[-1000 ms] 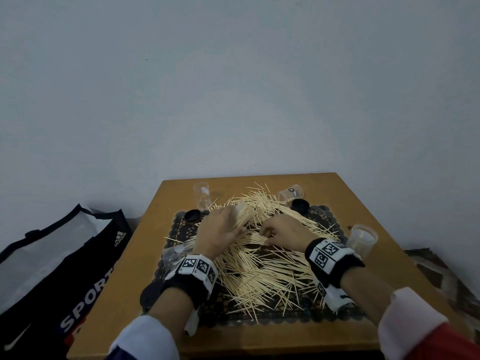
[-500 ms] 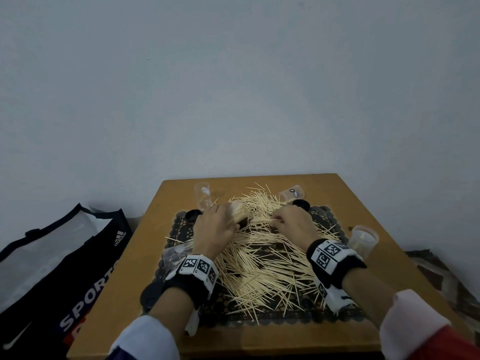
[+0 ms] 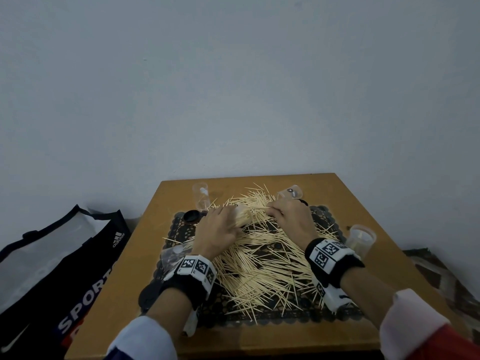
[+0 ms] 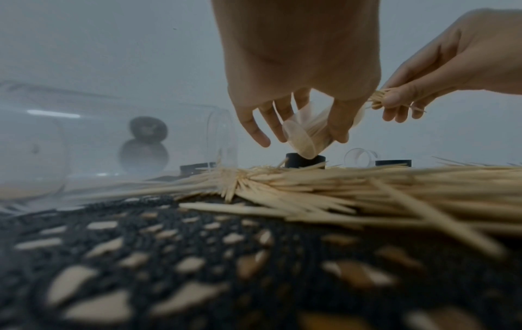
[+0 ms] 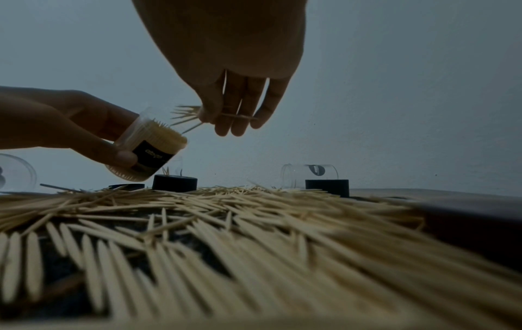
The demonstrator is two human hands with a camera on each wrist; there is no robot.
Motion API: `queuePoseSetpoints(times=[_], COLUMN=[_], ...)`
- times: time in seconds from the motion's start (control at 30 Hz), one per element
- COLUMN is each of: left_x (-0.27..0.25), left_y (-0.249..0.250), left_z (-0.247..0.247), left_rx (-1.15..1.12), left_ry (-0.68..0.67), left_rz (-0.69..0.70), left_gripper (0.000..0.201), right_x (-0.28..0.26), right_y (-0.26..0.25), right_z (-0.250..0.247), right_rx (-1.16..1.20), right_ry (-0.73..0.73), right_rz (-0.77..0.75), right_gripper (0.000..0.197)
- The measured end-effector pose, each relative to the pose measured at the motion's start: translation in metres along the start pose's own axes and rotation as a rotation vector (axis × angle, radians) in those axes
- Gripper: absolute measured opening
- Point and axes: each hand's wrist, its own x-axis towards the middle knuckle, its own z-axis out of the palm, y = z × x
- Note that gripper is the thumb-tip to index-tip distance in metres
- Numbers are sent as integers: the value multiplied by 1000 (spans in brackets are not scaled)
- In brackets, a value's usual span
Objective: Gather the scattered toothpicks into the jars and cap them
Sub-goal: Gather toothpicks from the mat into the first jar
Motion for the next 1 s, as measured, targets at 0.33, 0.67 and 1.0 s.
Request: queuePoseSetpoints(times=[0.33,0.67,1.0], left_x=[0,1,3], left_y=[2,-1,-7], left_z=[1,5,11], left_rx=[-36,-13,-41], left_ry=[-49,-106,-94], left_rz=[11,129,146], left_gripper=[63,67,66], right_x=[1,0,2], right_y=[2,-1,-5], right_z=[4,4,7], right_rx=[10,-58,-31], right_ry=[-93,-118,-317], right_rz=[3,-127,-111], right_gripper=[20,18,70])
